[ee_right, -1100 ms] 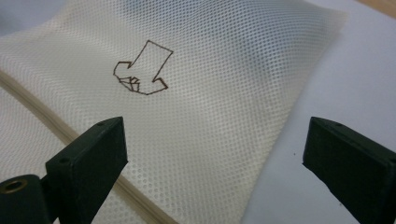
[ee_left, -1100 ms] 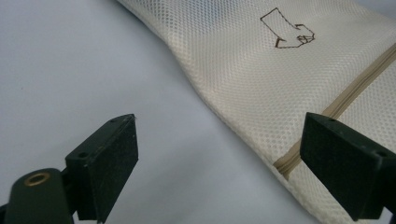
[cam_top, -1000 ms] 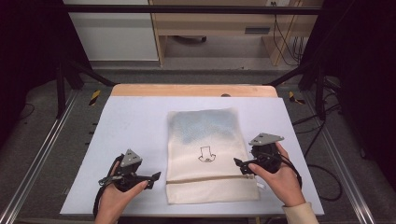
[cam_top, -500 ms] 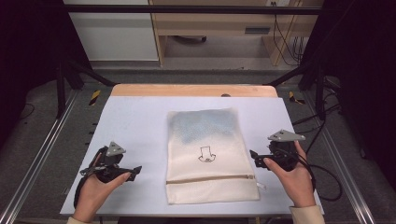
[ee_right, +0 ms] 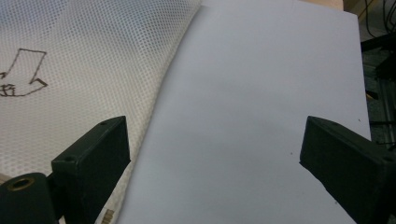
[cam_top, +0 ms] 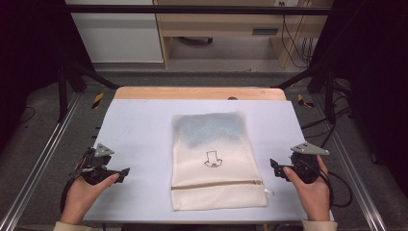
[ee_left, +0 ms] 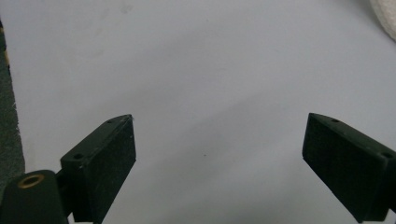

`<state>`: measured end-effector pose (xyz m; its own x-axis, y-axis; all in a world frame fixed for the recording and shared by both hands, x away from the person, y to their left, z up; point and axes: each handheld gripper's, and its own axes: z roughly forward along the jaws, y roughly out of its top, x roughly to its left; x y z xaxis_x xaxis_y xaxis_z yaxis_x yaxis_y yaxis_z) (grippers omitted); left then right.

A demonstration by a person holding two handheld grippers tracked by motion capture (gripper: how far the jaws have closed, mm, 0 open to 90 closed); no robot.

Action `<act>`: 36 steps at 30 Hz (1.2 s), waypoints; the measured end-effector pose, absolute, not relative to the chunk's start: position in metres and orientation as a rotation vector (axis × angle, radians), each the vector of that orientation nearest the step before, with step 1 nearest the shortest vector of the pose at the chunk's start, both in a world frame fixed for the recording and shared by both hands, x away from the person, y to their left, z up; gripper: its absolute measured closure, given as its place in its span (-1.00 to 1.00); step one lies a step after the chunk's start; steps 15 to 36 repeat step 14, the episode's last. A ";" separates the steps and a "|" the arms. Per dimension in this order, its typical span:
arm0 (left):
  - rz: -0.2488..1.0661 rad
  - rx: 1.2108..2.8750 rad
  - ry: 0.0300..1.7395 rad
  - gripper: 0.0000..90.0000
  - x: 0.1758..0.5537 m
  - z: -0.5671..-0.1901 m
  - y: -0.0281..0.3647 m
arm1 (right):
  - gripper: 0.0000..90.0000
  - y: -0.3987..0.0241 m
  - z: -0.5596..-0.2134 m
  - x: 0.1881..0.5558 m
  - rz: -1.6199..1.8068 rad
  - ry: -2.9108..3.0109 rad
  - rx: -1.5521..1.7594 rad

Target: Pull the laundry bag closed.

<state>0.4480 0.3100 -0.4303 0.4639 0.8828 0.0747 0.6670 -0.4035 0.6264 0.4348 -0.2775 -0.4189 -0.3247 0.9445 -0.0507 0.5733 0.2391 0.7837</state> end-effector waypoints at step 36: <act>0.597 2.196 1.273 -0.86 0.442 -0.450 0.311 | -0.79 -0.286 -0.453 0.424 0.928 1.888 1.481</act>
